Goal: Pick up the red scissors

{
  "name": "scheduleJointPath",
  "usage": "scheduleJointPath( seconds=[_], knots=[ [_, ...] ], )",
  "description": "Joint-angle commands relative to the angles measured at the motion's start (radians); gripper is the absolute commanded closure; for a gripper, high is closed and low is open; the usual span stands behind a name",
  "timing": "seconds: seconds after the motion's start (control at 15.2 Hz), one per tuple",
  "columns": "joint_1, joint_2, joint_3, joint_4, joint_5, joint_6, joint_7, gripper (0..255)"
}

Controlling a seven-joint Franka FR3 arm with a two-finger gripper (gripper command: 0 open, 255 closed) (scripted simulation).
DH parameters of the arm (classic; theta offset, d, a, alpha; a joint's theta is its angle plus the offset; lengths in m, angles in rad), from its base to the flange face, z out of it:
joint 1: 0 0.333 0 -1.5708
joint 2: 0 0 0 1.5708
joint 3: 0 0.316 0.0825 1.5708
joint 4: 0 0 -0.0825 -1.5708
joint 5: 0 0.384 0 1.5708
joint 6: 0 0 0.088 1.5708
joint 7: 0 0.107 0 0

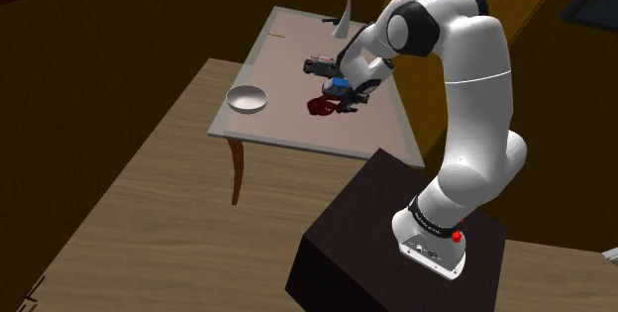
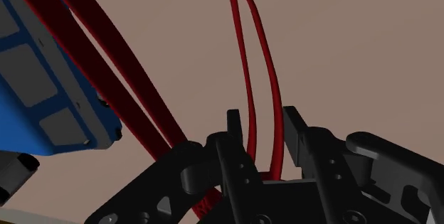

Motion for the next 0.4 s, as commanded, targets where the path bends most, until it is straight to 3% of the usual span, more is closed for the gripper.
scheduleJointPath(
  seconds=[0.0,0.33],
  knots=[
    [0.011,-0.025,-0.014,-0.014,-0.031,-0.006,0.028,255],
    [0.030,-0.064,-0.038,-0.037,-0.079,-0.015,0.073,255]
  ],
)
